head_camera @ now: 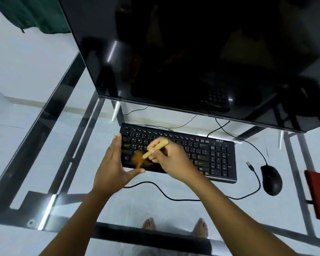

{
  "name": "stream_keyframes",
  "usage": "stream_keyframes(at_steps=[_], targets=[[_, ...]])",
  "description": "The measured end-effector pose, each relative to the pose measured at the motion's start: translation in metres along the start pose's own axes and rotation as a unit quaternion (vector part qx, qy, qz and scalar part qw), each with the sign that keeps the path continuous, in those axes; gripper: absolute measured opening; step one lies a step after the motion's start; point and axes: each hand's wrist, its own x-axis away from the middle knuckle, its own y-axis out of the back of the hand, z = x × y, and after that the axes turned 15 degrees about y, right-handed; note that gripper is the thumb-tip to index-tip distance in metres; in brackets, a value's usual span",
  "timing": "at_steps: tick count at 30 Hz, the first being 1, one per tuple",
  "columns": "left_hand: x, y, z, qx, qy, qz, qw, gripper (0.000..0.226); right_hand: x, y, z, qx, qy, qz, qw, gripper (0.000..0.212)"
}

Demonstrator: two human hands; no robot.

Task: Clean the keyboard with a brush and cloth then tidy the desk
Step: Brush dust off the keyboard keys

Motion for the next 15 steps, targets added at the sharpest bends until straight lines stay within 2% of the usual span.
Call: stream_keyframes(at_steps=[2,4,5,7,8,9,10,13,14,15], targets=[[0.000,0.000,0.000,0.005,0.001,-0.005,1.000,0.126,0.000,0.001,-0.004,0.076,0.044,-0.072,0.994,0.011],[0.001,-0.001,0.000,0.015,0.006,-0.013,1.000,0.126,0.003,0.001,-0.001,0.066,0.065,-0.153,0.984,0.013],[0.001,-0.001,-0.001,0.017,0.009,-0.017,1.000,0.127,0.006,-0.004,0.004,0.021,0.055,-0.146,0.988,0.014],[0.002,-0.001,-0.002,0.022,0.012,-0.023,0.999,0.126,0.011,-0.024,0.014,-0.042,0.037,-0.046,0.997,0.019],[0.003,-0.001,-0.002,0.024,0.010,-0.026,0.999,0.125,0.013,-0.032,0.014,-0.043,0.038,0.002,0.998,0.021],[0.003,-0.001,-0.003,0.024,0.008,-0.027,0.999,0.125,0.015,-0.035,0.011,-0.037,0.042,0.016,0.998,0.022],[0.002,-0.001,-0.002,0.024,0.007,-0.027,0.999,0.126,0.012,-0.032,0.007,-0.021,0.041,-0.005,0.999,0.020],[-0.001,-0.002,0.001,0.025,0.005,-0.019,0.999,0.128,0.005,-0.007,-0.006,0.024,0.034,-0.181,0.983,0.008],[-0.002,-0.002,0.002,0.023,0.002,-0.019,1.000,0.128,0.005,-0.002,-0.007,0.014,0.030,-0.208,0.978,0.007],[-0.003,-0.002,0.003,0.020,0.000,-0.019,1.000,0.127,0.006,-0.001,-0.005,-0.007,0.021,-0.194,0.981,0.007]])
